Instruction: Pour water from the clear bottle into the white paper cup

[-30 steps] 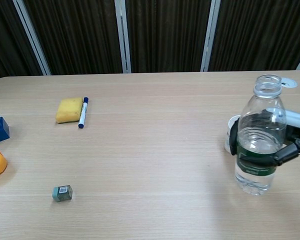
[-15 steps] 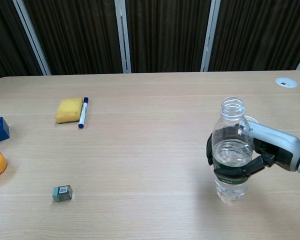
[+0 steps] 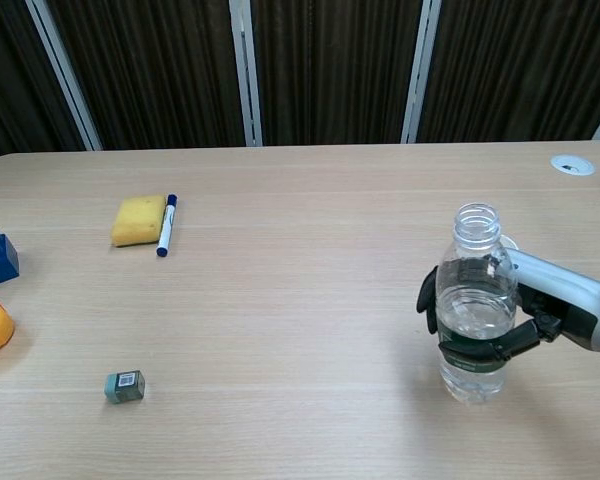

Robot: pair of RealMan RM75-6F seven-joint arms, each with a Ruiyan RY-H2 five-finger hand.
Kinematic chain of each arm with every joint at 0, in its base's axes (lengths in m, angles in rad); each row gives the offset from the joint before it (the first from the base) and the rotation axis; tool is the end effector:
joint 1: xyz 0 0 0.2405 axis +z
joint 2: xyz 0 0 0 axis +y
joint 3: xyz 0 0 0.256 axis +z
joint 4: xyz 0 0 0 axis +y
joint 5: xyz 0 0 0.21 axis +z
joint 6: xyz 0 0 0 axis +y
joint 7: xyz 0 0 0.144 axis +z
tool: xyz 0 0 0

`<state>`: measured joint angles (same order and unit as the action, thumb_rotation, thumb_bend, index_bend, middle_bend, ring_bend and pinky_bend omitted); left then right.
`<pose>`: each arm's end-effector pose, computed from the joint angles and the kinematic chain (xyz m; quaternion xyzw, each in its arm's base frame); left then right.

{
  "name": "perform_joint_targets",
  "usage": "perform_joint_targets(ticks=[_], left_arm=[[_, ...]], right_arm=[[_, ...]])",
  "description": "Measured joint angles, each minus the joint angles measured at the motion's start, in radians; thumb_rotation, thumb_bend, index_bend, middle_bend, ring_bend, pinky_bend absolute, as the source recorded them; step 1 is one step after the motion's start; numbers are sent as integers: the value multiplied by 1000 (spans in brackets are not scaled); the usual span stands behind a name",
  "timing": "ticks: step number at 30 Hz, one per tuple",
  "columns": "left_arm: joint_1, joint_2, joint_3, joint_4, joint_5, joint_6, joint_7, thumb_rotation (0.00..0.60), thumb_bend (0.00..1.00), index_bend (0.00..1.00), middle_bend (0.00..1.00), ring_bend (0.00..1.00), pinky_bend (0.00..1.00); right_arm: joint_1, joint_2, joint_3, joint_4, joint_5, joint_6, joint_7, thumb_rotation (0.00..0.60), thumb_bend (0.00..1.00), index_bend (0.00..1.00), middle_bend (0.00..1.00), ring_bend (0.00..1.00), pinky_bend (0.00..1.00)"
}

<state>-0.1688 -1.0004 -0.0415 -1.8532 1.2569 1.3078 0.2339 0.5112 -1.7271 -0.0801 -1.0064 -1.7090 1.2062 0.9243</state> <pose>-0.2953 0.1949 0.1585 -0.6097 -0.4409 -0.2840 0.5943 -0.2389 -0.2651 -0.0564 0.6063 -0.5980 0.5017 0.1522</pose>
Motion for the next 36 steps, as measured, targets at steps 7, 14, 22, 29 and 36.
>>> perform_joint_targets(ticks=[7, 14, 22, 29, 36], left_arm=[[2, 2, 6, -7, 7, 0, -4, 600, 0, 0, 0, 0, 0], [1, 5, 9, -10, 11, -3, -6, 600, 0, 3, 0, 0, 0], [0, 8, 12, -16, 15, -6, -11, 600, 0, 4, 0, 0, 0], [1, 13, 16, -18, 19, -8, -14, 600, 0, 4, 0, 0, 0], [3, 19, 19, -22, 30, -5, -25, 600, 0, 4, 0, 0, 0]], right_arm=[[-4, 14, -25, 10, -11, 15, 27, 600, 181, 165, 356, 280, 286], [-11, 49, -51, 0, -17, 25, 65, 600, 118, 130, 292, 216, 240], [-10, 81, -65, -16, -17, 19, 52, 600, 46, 64, 193, 123, 169], [-9, 125, -77, -54, -23, 27, 57, 600, 43, 0, 9, 2, 31], [-9, 182, -105, -88, -48, 47, 58, 600, 43, 0, 0, 0, 14]])
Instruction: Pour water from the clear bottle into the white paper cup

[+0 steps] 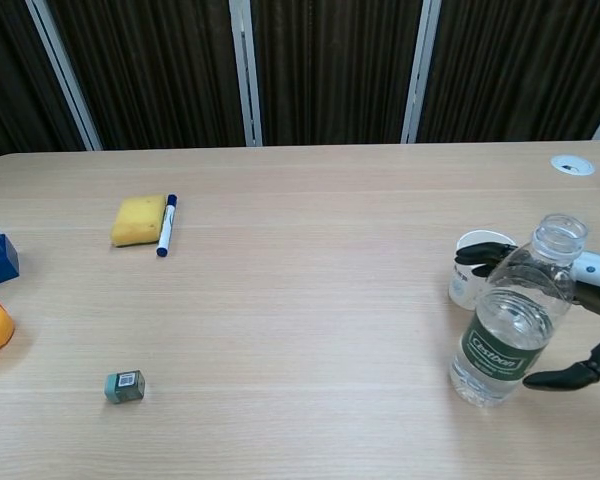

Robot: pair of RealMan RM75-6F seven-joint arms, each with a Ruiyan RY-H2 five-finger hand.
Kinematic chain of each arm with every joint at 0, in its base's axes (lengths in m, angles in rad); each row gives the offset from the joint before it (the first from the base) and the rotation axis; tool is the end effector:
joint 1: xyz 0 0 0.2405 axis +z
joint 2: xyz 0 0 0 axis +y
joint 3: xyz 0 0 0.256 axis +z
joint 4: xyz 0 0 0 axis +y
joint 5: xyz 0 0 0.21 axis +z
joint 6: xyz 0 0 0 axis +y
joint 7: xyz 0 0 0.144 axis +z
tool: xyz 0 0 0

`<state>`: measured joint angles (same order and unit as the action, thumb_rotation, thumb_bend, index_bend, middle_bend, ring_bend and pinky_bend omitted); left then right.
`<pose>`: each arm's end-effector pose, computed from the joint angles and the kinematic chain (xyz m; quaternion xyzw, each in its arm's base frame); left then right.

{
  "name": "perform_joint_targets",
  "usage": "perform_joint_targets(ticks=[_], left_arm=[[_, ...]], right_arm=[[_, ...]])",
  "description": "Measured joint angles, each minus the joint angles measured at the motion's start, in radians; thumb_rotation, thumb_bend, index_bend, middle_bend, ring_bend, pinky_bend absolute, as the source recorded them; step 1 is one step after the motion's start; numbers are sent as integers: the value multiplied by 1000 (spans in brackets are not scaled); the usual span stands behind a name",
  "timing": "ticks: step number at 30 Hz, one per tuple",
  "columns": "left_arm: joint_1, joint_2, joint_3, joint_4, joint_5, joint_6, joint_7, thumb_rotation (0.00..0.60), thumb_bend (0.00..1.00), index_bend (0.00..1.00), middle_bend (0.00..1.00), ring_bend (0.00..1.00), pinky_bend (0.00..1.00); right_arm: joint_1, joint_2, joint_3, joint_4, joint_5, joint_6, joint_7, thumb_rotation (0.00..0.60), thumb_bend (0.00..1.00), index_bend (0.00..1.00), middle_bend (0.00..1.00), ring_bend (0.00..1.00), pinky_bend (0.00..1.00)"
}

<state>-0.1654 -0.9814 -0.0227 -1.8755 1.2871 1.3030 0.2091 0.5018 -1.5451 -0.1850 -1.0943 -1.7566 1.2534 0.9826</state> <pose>-0.2909 0.1894 0.1582 -0.6162 -0.4479 -0.2888 0.5799 -0.2705 -0.2492 -0.0092 0.6322 -0.6017 0.4649 0.1484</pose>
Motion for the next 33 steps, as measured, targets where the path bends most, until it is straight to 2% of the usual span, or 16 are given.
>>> perform_joint_targets(ticks=[11, 21, 28, 33], left_arm=[[5, 8, 7, -5, 20, 6, -12, 600, 0, 4, 0, 0, 0], [7, 6, 16, -9, 41, 8, -5, 600, 0, 4, 0, 0, 0], [17, 12, 15, -18, 63, 37, -17, 600, 0, 4, 0, 0, 0], [31, 21, 19, -21, 104, 68, -39, 600, 0, 3, 0, 0, 0]], right_arm=[[-26, 54, -20, -1, -16, 61, 12, 600, 35, 0, 0, 0, 5], [-56, 83, -41, 52, -11, 72, 20, 600, 0, 0, 0, 0, 0], [-93, 145, -71, 80, -10, 85, 11, 600, 18, 0, 0, 0, 0], [-148, 212, -63, 47, 39, 124, -50, 600, 26, 0, 0, 0, 0]])
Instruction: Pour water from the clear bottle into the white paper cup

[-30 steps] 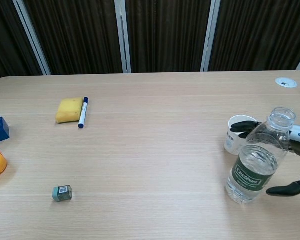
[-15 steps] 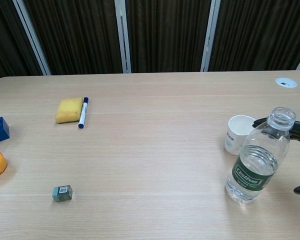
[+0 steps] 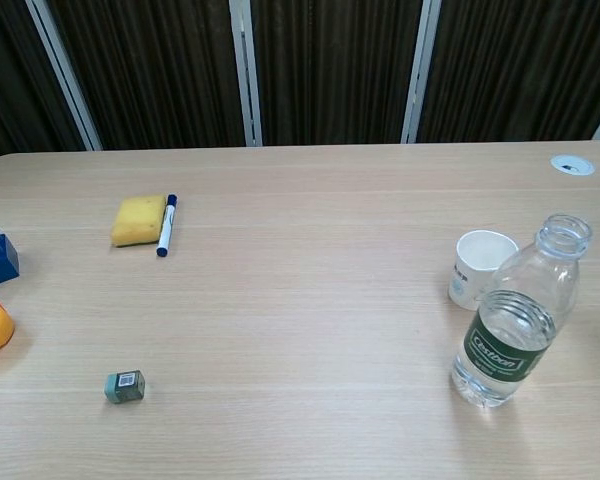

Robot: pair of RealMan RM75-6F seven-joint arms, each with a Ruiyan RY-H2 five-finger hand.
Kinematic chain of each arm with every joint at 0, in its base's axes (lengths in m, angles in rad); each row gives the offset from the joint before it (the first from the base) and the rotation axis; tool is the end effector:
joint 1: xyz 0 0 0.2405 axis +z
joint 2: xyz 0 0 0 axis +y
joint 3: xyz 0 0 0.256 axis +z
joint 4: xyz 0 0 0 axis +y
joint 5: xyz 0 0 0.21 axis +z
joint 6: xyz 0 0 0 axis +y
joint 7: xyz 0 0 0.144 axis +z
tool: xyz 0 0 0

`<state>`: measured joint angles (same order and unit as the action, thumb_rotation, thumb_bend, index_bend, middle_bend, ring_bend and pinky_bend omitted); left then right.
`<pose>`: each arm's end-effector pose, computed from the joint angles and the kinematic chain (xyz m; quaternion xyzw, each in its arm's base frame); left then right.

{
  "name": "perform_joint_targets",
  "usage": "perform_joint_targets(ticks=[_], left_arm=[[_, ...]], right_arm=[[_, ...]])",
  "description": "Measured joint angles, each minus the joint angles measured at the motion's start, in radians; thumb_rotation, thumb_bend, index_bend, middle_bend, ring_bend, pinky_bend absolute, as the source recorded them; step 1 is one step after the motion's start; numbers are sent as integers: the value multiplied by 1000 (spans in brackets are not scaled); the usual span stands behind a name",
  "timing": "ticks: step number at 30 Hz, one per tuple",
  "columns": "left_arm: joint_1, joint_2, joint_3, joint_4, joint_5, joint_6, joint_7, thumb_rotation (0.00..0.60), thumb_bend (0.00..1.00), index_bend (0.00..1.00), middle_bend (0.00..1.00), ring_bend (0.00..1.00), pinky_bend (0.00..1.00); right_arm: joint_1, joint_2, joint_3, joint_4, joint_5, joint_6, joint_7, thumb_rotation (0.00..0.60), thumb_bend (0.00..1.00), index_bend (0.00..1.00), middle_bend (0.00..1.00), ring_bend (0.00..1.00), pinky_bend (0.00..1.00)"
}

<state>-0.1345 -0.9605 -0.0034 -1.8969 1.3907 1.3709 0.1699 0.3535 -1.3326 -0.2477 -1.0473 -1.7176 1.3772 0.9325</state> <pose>-0.2792 0.1787 0.1657 -0.6204 -0.4295 -0.3224 0.5716 -0.3508 -0.2174 0.0877 0.6405 -0.5666 0.4316 0.2872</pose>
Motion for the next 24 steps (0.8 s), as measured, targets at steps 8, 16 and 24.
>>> perform_joint_targets(ticks=[8, 16, 24], left_arm=[[20, -22, 3, 24, 78, 69, -12, 600, 0, 1, 0, 0, 0], [37, -37, 6, 41, 127, 107, -19, 600, 0, 1, 0, 0, 0], [43, -40, 7, 58, 138, 112, -21, 600, 0, 0, 0, 0, 0]], right_arm=[[-116, 128, 67, -193, 162, 82, -245, 600, 1, 0, 0, 0, 0], [-163, 254, 151, -461, 238, 137, -433, 600, 0, 0, 0, 0, 0], [-177, 302, 248, -576, 314, 144, -556, 600, 0, 0, 0, 0, 0]])
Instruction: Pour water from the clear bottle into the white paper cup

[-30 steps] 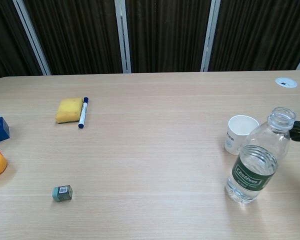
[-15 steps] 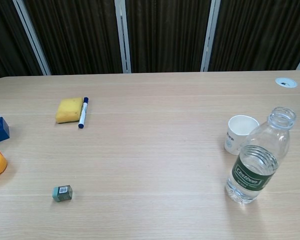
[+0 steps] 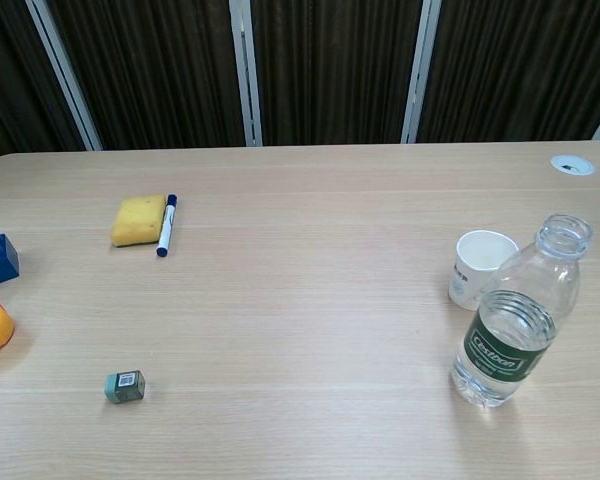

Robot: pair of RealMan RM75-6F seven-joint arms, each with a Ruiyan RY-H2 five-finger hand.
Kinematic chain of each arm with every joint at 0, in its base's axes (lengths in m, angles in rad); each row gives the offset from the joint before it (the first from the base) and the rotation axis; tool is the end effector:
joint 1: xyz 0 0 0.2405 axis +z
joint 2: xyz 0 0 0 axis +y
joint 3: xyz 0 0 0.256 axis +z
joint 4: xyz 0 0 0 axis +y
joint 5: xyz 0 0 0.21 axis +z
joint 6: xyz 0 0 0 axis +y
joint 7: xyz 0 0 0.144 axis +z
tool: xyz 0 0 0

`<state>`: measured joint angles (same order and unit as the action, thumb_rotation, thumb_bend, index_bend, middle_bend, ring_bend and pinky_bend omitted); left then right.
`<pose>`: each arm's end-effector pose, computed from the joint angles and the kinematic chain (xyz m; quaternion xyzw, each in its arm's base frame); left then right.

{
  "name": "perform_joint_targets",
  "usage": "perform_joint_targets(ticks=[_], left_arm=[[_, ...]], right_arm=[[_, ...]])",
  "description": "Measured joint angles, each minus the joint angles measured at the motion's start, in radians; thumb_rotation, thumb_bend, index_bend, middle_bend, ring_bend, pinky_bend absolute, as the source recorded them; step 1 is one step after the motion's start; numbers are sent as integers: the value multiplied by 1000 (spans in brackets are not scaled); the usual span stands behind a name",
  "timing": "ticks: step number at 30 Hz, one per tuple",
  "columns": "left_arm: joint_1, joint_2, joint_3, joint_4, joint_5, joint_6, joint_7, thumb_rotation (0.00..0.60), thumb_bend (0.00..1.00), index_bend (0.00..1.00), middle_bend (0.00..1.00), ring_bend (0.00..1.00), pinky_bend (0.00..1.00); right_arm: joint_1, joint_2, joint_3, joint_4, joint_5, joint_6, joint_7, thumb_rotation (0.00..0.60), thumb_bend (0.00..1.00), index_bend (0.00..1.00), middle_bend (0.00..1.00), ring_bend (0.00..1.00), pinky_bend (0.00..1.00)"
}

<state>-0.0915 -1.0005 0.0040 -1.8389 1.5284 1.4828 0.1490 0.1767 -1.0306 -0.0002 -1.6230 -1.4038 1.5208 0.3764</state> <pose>-0.2736 0.1682 0.1675 -0.6257 -0.3820 -0.3675 0.5724 -0.3123 -0.1998 0.1915 0.5179 -0.4637 0.4826 0.5328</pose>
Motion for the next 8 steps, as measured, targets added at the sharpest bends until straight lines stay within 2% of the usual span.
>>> perform_joint_targets(ticks=[4, 8], left_arm=[[-1, 2, -3, 4, 0, -3, -11, 600, 0, 0, 0, 0, 0], [-1, 3, -10, 7, -4, 1, -17, 600, 0, 0, 0, 0, 0]], right_arm=[[-15, -2, 29, 0, 25, 6, -33, 600, 0, 0, 0, 0, 0], [-24, -11, 24, 16, 5, 4, -56, 600, 0, 0, 0, 0, 0]])
